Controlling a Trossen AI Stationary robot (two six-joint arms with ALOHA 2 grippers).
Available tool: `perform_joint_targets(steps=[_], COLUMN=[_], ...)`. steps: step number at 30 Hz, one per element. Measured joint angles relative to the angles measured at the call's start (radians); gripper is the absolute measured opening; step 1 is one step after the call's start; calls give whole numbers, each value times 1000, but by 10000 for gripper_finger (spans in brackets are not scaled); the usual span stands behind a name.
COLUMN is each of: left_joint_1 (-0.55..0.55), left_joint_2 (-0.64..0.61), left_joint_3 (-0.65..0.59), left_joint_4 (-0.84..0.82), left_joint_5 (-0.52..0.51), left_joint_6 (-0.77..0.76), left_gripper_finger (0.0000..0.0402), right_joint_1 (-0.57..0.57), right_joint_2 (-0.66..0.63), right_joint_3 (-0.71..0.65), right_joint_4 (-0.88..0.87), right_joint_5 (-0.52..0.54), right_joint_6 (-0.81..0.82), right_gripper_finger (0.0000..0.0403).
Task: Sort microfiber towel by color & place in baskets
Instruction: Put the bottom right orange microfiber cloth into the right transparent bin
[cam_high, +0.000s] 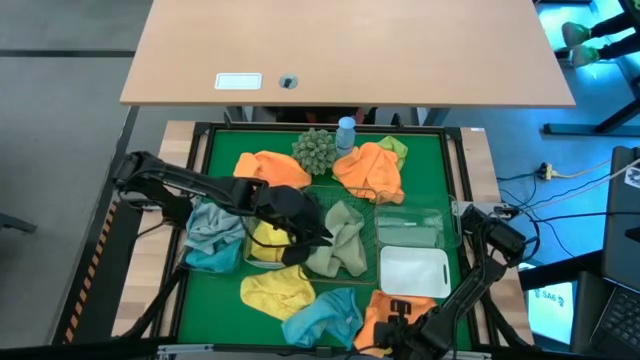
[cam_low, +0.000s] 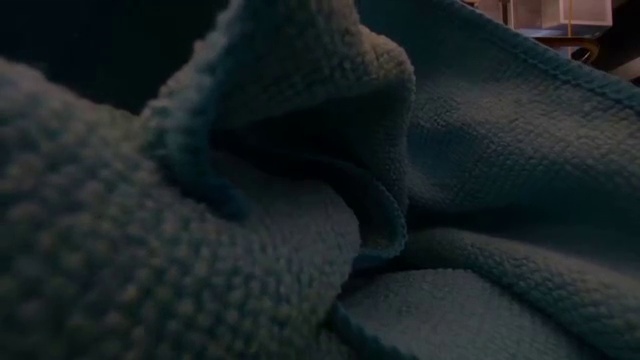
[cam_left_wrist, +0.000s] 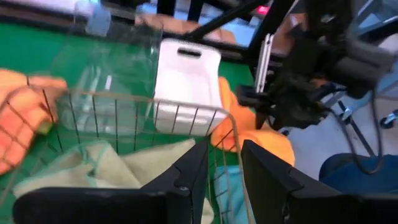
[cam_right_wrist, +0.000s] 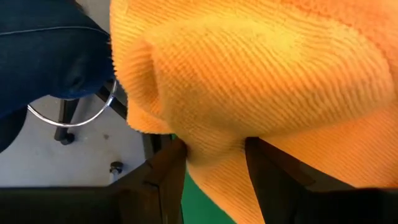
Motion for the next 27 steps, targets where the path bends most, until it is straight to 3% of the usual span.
perform_joint_targets(steps=[8,18,23,27], left_joint_1=[-64,-227,-316,-373], left_joint_2=[-108,-251,-253,-247], left_joint_3=[0,0,0,-7], left_joint_4=[-60,-242,-286,-306], left_joint_5=[-129,-310,-395,-456], left_joint_6=[35,25,25,17], left_gripper_finger=[94,94,94,94], right_joint_1=[0,0,0,-1], right_joint_2=[0,0,0,0], right_joint_3=[-48,-49,0,87], right_joint_4=[21,35,25,-39], right_joint_5=[13,-5,-22,-32], right_joint_6=[1,1,-9,-57], right_gripper_finger=[151,10,27,10])
